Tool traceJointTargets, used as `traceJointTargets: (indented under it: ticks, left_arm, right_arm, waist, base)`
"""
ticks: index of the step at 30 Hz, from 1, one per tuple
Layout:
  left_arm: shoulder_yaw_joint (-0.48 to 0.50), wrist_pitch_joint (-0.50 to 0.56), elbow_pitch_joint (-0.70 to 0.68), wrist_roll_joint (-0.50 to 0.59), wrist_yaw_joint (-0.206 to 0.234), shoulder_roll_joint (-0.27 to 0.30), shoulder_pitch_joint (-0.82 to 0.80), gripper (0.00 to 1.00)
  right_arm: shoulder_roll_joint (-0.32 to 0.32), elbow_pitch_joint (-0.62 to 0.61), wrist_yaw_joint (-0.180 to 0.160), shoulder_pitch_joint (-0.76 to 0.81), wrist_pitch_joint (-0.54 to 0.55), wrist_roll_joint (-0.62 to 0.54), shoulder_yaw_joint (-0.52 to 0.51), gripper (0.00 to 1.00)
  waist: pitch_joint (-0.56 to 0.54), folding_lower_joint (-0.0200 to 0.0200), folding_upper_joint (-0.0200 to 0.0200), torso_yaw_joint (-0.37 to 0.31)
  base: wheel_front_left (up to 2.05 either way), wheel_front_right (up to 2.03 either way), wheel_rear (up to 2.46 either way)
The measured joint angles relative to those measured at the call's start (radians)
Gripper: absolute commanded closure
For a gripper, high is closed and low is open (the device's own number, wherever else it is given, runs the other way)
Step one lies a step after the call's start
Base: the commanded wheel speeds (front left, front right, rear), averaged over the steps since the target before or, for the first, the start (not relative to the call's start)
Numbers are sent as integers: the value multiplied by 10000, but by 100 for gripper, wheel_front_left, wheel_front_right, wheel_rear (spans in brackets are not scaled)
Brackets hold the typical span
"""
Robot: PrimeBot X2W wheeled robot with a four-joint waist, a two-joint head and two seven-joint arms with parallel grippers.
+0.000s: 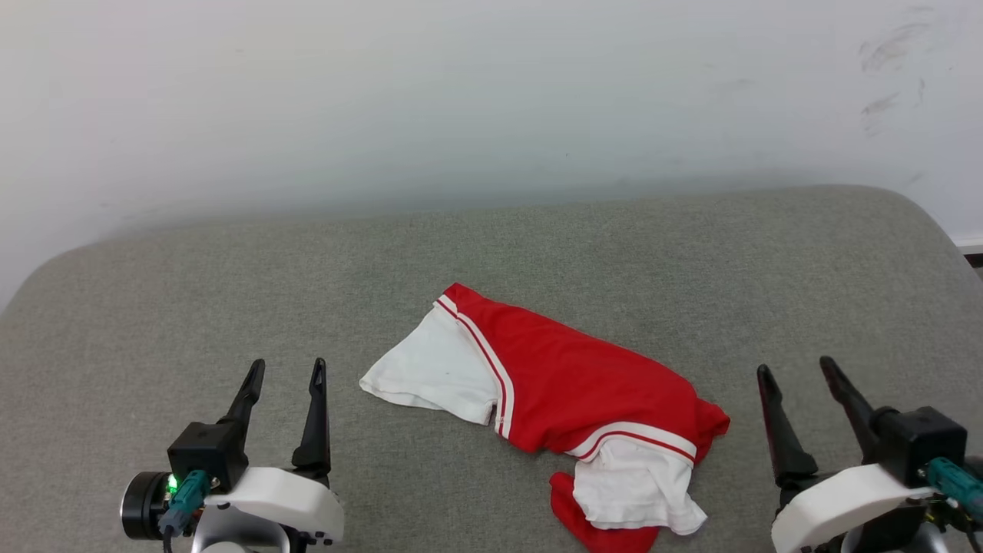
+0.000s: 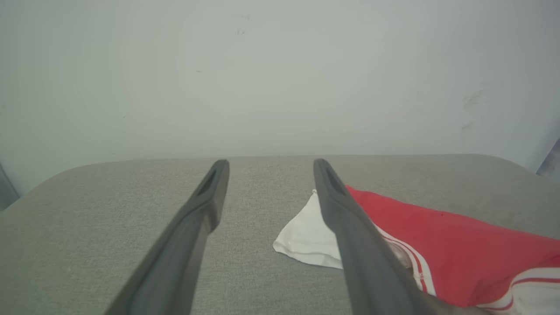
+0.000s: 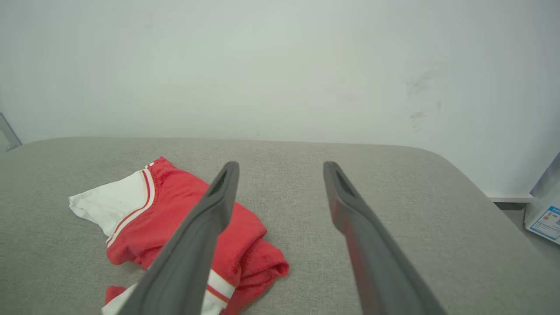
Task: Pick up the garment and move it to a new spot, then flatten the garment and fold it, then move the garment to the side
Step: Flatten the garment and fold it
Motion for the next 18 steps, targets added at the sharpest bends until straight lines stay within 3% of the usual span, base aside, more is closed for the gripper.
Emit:
traceJointTargets:
  ticks: [5, 10, 14, 18]
  left_arm:
    - [21, 0, 15, 15, -88, -140, 1, 0]
    - [4, 0, 25, 88, -173, -222, -21, 0]
    - [13, 0, 25, 163, -251, -267, -93, 0]
    - [23, 0, 4, 192, -303, -389, -136, 0]
  right_arm:
    - [-2, 376, 0, 56, 895, 211, 606, 0]
    - [-54, 1179, 0, -32, 3313, 245, 1755, 0]
    - [-535, 1557, 2, -300, 4899, 729, 2757, 0]
    - [-980, 1745, 2, -634, 5643, 1306, 3639, 0]
  waist:
    - [-50, 0, 0, 53]
    - [-16, 0, 0, 218]
    - [58, 1, 0, 447]
    - [163, 0, 0, 733]
  base:
    - [0, 0, 0]
    - [0, 0, 0]
    - [0, 0, 0]
    - [0, 0, 0]
